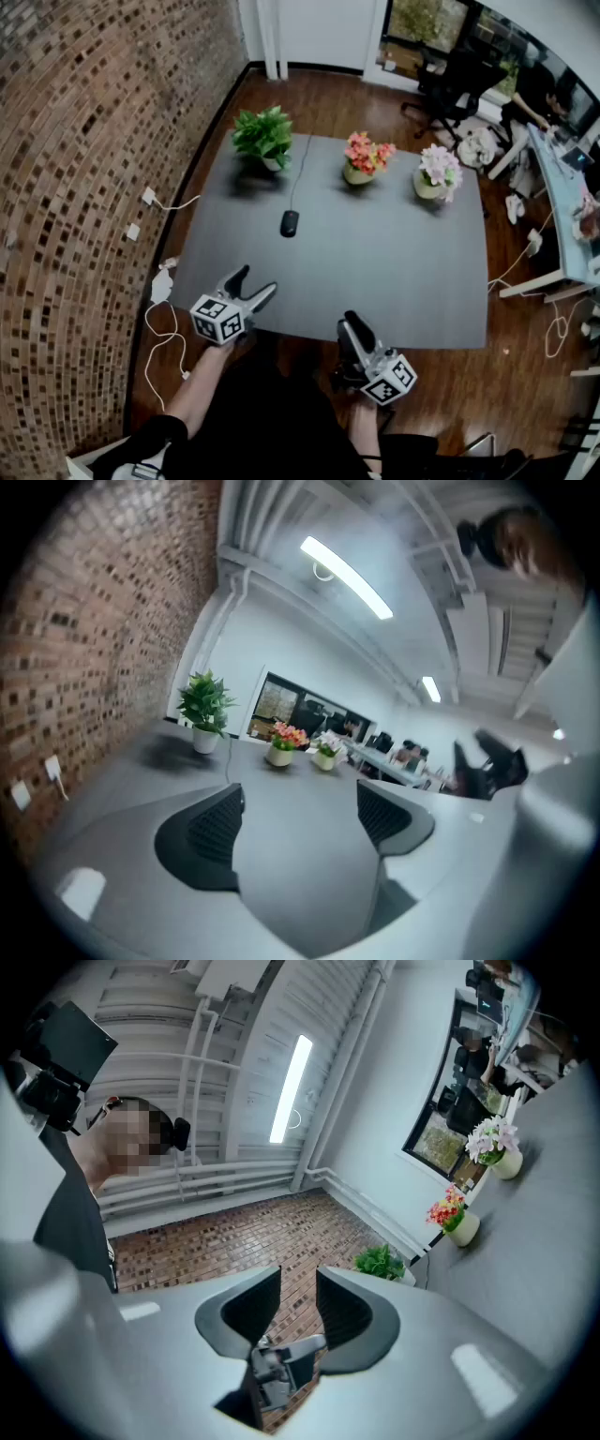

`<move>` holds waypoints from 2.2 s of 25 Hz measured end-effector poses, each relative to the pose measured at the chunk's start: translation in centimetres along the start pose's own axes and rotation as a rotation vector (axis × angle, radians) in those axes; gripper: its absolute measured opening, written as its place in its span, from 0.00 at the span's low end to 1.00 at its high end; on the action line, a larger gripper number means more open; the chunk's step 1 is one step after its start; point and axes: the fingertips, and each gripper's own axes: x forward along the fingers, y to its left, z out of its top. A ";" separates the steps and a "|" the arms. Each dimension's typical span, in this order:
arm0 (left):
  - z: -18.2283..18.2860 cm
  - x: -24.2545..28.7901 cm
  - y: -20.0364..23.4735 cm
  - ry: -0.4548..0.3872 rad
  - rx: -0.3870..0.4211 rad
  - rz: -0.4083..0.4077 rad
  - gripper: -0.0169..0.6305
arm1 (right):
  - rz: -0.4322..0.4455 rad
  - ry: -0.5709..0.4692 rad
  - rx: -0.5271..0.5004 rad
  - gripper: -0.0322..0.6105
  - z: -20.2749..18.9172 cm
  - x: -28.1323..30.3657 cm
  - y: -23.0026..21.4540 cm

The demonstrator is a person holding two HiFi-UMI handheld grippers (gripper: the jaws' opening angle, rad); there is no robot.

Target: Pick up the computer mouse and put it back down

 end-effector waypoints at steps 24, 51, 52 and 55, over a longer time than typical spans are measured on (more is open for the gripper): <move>-10.8 28.6 17.7 0.353 0.059 0.125 0.47 | -0.293 0.088 -0.108 0.19 -4.8 10.9 3.2; 26.2 -11.0 -1.1 -0.640 -0.795 -1.352 0.47 | 0.137 -0.025 0.042 0.19 0.5 13.1 0.6; 26.1 -11.0 -1.6 -0.625 -0.787 -1.360 0.47 | 0.140 -0.030 0.043 0.19 0.6 13.0 0.5; 25.3 -10.5 -2.3 -0.593 -0.802 -1.389 0.47 | 0.138 -0.045 0.041 0.19 1.1 12.6 0.2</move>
